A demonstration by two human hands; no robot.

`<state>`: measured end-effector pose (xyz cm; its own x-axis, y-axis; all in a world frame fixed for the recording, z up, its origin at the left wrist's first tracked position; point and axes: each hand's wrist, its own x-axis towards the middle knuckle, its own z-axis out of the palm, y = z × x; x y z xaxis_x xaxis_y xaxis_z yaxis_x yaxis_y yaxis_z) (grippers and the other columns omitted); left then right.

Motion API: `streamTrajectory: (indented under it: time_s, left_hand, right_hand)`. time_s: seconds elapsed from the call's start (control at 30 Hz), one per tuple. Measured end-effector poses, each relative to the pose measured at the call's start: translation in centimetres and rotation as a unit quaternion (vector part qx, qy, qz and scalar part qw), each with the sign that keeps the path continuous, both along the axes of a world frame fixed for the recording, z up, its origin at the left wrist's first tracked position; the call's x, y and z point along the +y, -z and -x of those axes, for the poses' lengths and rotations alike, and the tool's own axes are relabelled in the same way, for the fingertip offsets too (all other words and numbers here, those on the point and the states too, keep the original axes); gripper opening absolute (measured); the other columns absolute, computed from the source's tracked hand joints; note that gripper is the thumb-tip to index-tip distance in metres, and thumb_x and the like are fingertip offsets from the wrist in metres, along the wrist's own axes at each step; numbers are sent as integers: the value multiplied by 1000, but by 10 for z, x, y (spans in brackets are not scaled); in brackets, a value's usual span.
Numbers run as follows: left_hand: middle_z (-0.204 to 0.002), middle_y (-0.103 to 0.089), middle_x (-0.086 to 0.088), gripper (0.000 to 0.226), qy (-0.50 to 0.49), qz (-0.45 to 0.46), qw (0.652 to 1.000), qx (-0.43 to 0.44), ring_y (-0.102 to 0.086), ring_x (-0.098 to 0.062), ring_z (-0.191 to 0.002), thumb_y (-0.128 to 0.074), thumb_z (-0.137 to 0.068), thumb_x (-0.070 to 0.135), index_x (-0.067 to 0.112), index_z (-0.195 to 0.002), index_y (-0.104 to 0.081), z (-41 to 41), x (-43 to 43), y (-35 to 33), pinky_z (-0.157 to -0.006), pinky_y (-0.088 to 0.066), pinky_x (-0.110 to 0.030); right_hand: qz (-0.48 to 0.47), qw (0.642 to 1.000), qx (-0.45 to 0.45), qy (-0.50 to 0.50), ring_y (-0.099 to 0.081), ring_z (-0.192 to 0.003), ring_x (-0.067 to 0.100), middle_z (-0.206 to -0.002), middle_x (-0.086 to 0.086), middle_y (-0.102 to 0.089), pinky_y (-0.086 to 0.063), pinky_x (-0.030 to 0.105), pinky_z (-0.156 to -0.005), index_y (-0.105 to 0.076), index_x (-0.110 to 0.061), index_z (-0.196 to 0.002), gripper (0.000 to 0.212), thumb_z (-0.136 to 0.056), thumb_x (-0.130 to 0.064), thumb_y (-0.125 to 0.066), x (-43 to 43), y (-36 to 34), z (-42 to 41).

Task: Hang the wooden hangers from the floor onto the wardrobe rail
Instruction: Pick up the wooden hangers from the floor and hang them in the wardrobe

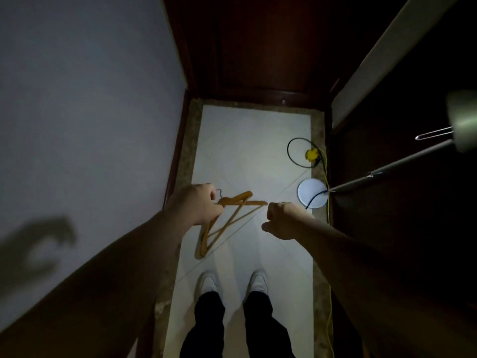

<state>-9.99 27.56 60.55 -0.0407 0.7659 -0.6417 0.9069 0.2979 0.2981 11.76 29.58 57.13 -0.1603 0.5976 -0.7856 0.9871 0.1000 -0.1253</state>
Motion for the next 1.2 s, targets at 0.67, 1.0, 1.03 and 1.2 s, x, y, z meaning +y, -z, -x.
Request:
streamTrajectory:
  time_s: [0.67, 1.0, 1.03, 1.2]
  left_hand:
    - [-91, -66, 3, 21, -37, 139, 989, -24, -64, -17, -81, -67, -85, 41, 28, -101, -61, 6, -29, 370, -75, -57, -36]
    - [-97, -64, 3, 22, -37, 164, 986, 2, -61, -18, -84, -64, -85, 46, 31, -100, -59, 12, -41, 510, -80, -56, -39]
    - [-96, -64, 3, 21, -40, 169, 985, 5, -61, -18, -84, -64, -86, 45, 30, -100, -59, 14, -42, 521, -80, -56, -39]
    - [-98, -65, 1, 25, -53, 180, 982, 16, -62, -20, -87, -64, -86, 44, 28, -105, -61, 24, -39, 575, -83, -56, -41]
  right_hand:
    - [60, 997, -11, 44, -56, -106, 27, -126, 10, -53, -53, 42, -91, -46, -19, -134, 50, -92, -41, -61, -12, 361, -9]
    - [80, 996, -19, 22, -56, -108, 27, -129, 11, -53, -53, 40, -89, -45, -17, -136, 51, -93, -39, -60, -18, 494, 7]
    - [80, 996, -20, 20, -56, -107, 27, -129, 11, -53, -53, 40, -89, -44, -17, -136, 51, -93, -39, -60, -16, 505, 10]
    - [71, 997, -12, 16, -55, -114, 30, -133, 14, -51, -51, 41, -94, -42, -15, -141, 56, -94, -40, -60, 0, 560, 28]
